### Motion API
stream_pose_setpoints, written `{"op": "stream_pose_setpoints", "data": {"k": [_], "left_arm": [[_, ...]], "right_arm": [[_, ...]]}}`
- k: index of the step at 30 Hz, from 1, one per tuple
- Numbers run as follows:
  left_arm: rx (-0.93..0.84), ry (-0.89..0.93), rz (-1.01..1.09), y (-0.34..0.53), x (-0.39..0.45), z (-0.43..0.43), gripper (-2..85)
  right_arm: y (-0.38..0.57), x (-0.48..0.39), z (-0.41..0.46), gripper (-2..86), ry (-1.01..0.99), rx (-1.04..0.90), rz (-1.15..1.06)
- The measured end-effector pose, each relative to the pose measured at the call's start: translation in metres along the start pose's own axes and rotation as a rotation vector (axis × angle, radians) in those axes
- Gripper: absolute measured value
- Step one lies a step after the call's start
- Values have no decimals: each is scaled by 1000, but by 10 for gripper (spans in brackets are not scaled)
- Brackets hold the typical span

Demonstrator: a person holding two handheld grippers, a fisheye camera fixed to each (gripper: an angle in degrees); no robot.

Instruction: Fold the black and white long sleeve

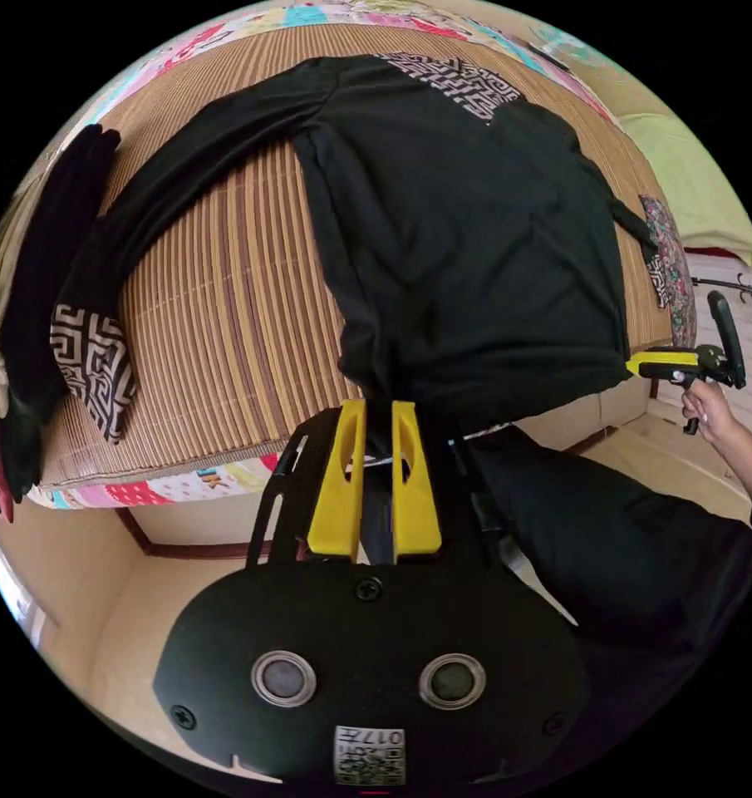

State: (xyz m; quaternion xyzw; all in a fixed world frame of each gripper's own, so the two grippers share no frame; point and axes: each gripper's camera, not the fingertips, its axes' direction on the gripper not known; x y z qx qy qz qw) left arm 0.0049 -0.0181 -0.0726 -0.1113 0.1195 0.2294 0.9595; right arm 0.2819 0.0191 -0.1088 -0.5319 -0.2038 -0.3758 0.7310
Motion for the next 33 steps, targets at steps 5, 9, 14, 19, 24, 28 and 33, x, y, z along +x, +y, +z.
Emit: {"op": "stream_pose_setpoints", "data": {"k": [5,9,14,19,24,28,33], "left_arm": [[-103,91,-97,62,-22,7,58],[-150,225,-407,104,-79,14,67],[-134,242,-510,114,-109,-2,64],[-148,191,-387,91,-95,-20,58],[-171,170,-303,63,-80,-28,44],[-165,173,-266,55,-81,-40,22],[-126,251,-312,57,-103,-63,8]], "right_arm": [[42,17,-2,27,-213,-5,136],[81,97,-38,69,-451,310,567],[111,188,-100,105,-566,757,1006],[105,234,-128,107,-439,807,1286],[51,237,-142,51,-338,591,1185],[39,203,-190,21,-204,610,927],[128,113,-267,10,36,982,559]]}}
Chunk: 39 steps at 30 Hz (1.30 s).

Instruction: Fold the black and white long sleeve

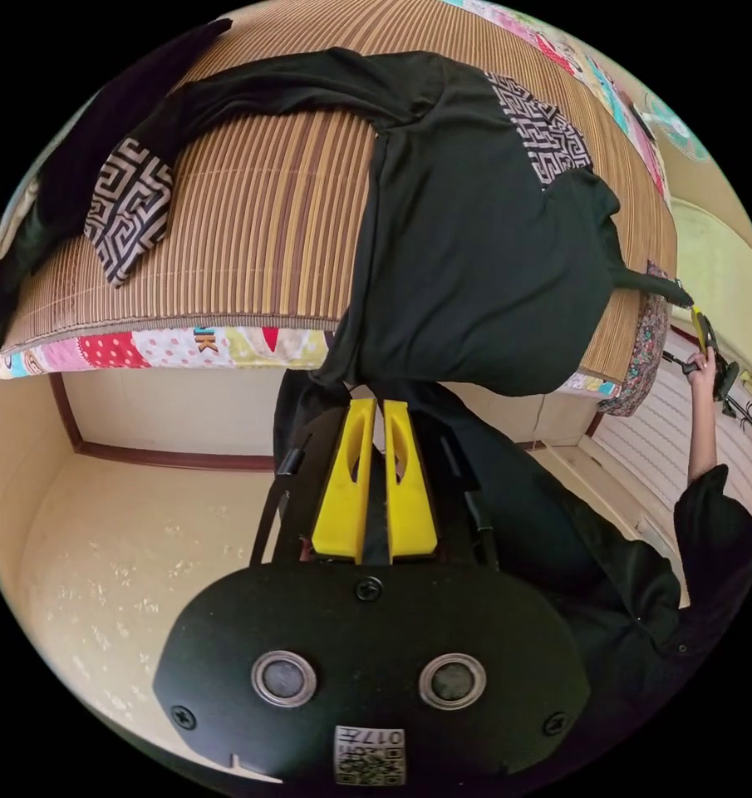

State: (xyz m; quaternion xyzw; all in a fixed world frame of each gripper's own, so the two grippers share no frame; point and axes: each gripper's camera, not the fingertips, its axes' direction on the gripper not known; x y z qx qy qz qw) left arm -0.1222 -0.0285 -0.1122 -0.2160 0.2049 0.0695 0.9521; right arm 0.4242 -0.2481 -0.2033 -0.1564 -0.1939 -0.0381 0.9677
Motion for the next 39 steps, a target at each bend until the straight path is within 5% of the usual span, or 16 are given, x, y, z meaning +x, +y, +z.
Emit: {"op": "stream_pose_setpoints", "data": {"k": [5,10,16,25,28,32,39], "left_arm": [[-2,69,-59,0,-19,0,4],[-38,125,-100,3,-30,9,2],[-76,65,-51,11,-31,5,1],[-69,80,-101,16,-54,-7,-3],[-72,120,-134,16,-62,-7,-4],[-47,165,-162,19,-66,-15,-5],[-58,166,-146,18,-63,-19,-5]], "right_arm": [[67,67,-5,15,226,-159,263],[113,90,21,55,74,-238,342],[51,37,74,85,101,-308,31],[33,-94,146,42,299,-667,-1061],[23,-95,138,18,248,-695,-997],[-28,-34,77,19,-71,-394,-471],[-19,-67,131,114,312,-620,-965]]}}
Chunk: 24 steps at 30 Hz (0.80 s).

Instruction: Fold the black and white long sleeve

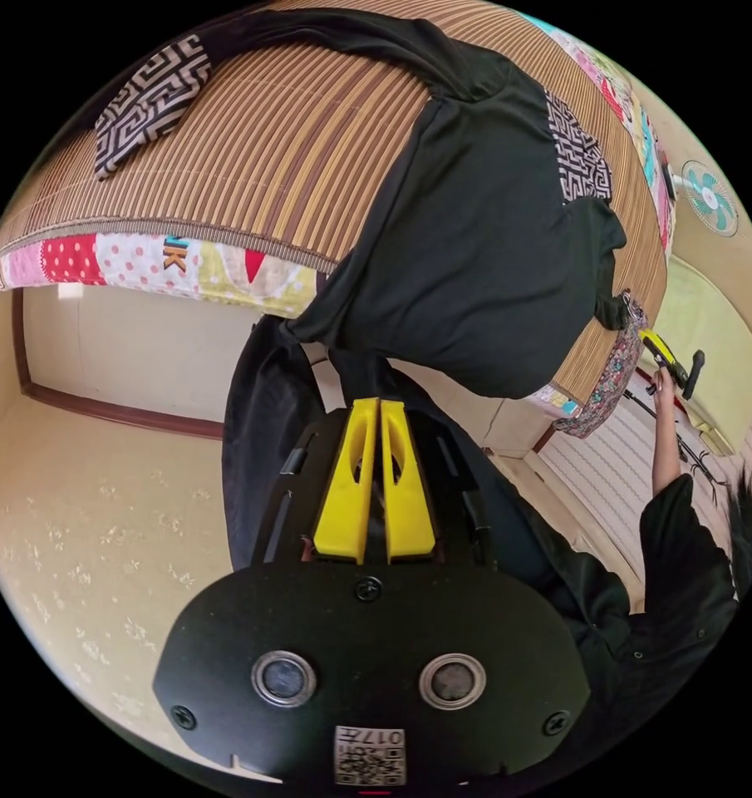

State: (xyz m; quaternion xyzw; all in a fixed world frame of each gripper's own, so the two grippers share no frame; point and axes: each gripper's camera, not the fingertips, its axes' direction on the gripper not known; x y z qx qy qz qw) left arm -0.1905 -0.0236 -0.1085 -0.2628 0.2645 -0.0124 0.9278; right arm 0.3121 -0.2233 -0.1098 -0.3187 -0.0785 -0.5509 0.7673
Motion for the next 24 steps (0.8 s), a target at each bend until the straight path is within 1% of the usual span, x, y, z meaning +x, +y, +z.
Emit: {"op": "stream_pose_setpoints", "data": {"k": [2,3,5,7,9,10,12,13,14,15,16,18,20,23,24], "left_arm": [[-2,-7,2,-1,1,1,-5],[-10,-10,2,-2,1,3,-5],[-28,-12,-1,-5,2,6,-5],[-29,-3,-4,-5,5,5,-5],[-14,1,13,-4,11,-2,-5],[-12,-3,17,-4,13,-3,-5],[-15,-12,32,-4,18,-6,-5],[-17,-11,34,-4,18,-6,-5],[-18,-5,30,-6,19,-6,-5],[-16,7,23,-7,18,-5,-5],[-15,16,18,-8,18,-4,-5],[-15,56,-14,-11,15,2,-5],[-20,91,-35,-12,13,8,-5],[-26,112,-48,-11,14,12,-5],[-25,107,-45,-10,15,12,-5]], "right_arm": [[-22,0,11,109,-2,-17,-60],[-37,2,24,104,-16,-73,-96],[-54,7,40,81,-64,-124,-103],[-58,23,33,42,-158,-27,-25],[-34,64,7,30,-259,197,251],[-21,76,1,28,-275,253,344],[53,118,-12,23,-358,460,784],[77,126,-9,23,-388,495,906],[121,135,2,22,-439,545,1115],[160,137,20,23,-474,568,1263],[177,137,31,24,-479,560,1327],[226,133,90,30,-484,415,1485],[250,124,126,39,-521,357,1537],[274,99,147,64,-599,552,1627],[273,92,151,78,-643,611,1627]]}}
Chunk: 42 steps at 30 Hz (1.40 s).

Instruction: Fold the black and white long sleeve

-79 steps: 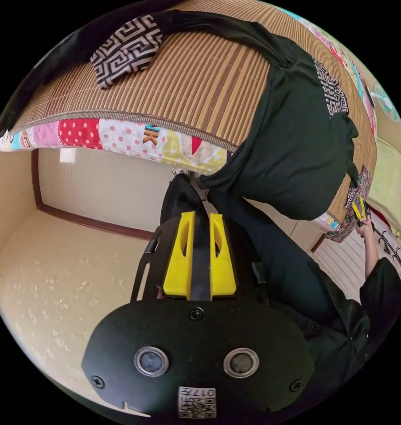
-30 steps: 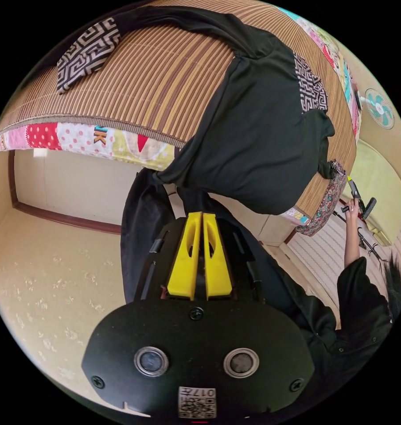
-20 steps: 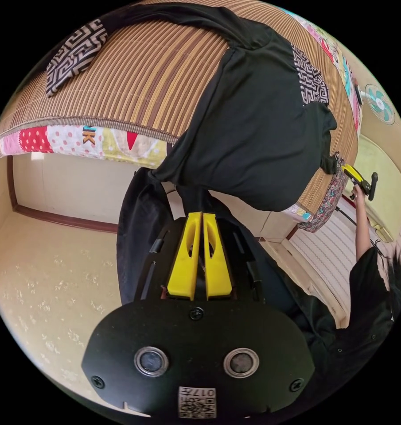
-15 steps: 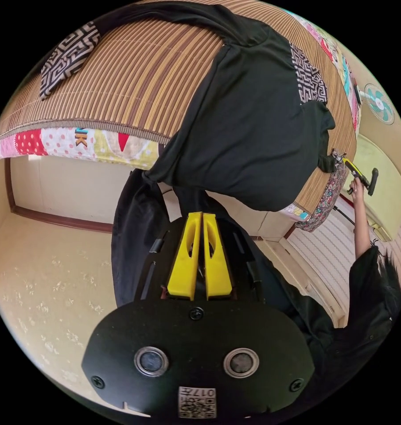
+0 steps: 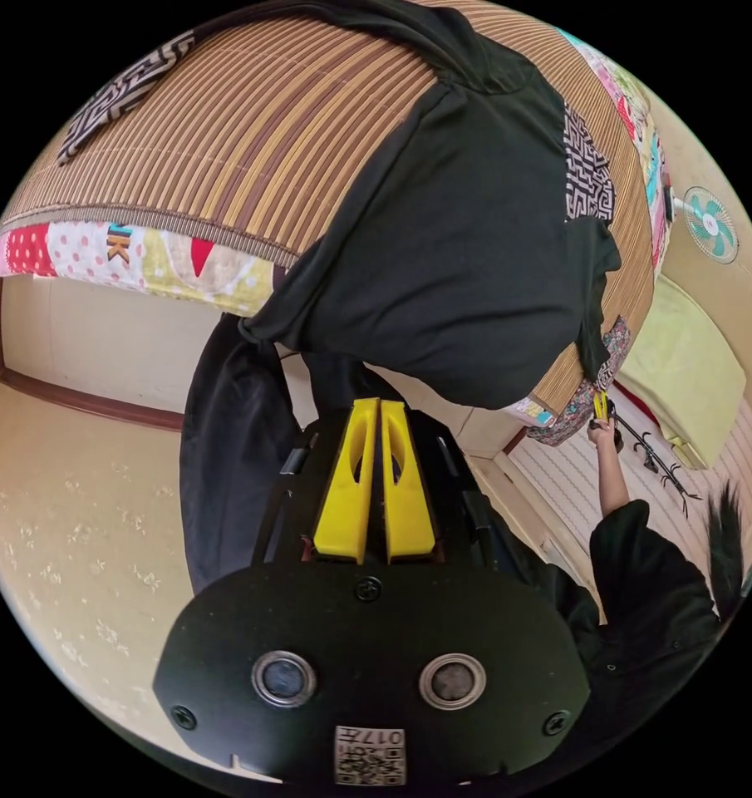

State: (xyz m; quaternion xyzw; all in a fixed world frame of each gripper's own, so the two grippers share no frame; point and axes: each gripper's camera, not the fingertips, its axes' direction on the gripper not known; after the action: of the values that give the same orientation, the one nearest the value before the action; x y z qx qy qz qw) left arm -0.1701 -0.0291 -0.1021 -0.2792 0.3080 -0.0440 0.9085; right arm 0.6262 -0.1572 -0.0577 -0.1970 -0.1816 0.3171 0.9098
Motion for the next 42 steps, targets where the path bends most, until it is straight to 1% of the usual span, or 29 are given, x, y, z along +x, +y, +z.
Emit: {"op": "stream_pose_setpoints", "data": {"k": [2,5,7,8,10,11,12,13,15,16,18,19,20,21,22,24,25,26,27,29,30,32,33,34,36,38,39,40,42], "left_arm": [[3,-9,6,2,2,0,-5],[5,-5,2,2,1,3,-4],[16,19,-4,1,1,5,-2],[29,34,-5,1,1,5,-1],[59,41,-8,1,2,4,4],[84,50,-8,3,2,3,9],[109,67,-12,5,0,2,15],[122,76,-18,7,-1,1,19],[171,110,-53,15,-8,0,34],[182,118,-60,16,-10,1,38],[227,140,-86,20,-21,2,46],[241,143,-94,21,-23,2,47],[269,148,-113,21,-30,3,48],[297,162,-130,22,-36,3,50],[311,172,-136,22,-39,3,52],[374,214,-156,24,-53,3,59],[392,216,-161,25,-56,3,61],[428,204,-165,27,-61,1,68],[471,172,-163,30,-65,-3,73],[538,101,-149,33,-70,-12,78],[583,45,-120,33,-72,-20,81],[631,-47,-39,29,-70,-31,86],[634,-114,42,20,-66,-35,91],[627,-153,79,14,-64,-35,93],[627,-321,175,-8,-58,-31,108],[607,-428,208,-25,-59,-18,115],[600,-470,171,-33,-66,-9,120],[611,-470,144,-34,-70,-6,121],[721,-364,44,-14,-92,-2,115]], "right_arm": [[10,0,8,93,-46,2,-22],[19,1,30,100,3,-2,-35],[13,8,53,96,-8,-60,-20],[9,12,66,92,0,-86,17],[5,14,77,75,36,-66,67],[7,10,79,50,105,-31,94],[11,-5,75,33,121,38,36],[13,-15,74,29,109,58,-17],[33,-70,72,19,66,92,-216],[43,-86,72,18,35,100,-259],[100,-158,80,15,-90,98,-484],[118,-176,85,14,-108,98,-532],[157,-206,98,14,-151,94,-620],[199,-232,119,15,-210,69,-695],[219,-242,131,15,-241,45,-725],[301,-271,203,17,-297,-103,-823],[321,-273,224,19,-285,-146,-843],[361,-274,271,21,-236,-259,-901],[397,-267,322,25,-154,-428,-953],[434,-246,376,30,-52,-671,-932],[446,-232,384,33,-56,-723,-909],[459,-219,373,39,-75,-708,-970],[468,-211,365,43,-32,-695,-1039],[472,-206,362,45,-7,-695,-1071],[481,-186,351,51,44,-711,-1167],[485,-170,346,54,62,-734,-1213],[488,-161,346,55,78,-754,-1236],[490,-157,346,55,87,-760,-1243],[493,-142,350,56,100,-785,-1219]]}}
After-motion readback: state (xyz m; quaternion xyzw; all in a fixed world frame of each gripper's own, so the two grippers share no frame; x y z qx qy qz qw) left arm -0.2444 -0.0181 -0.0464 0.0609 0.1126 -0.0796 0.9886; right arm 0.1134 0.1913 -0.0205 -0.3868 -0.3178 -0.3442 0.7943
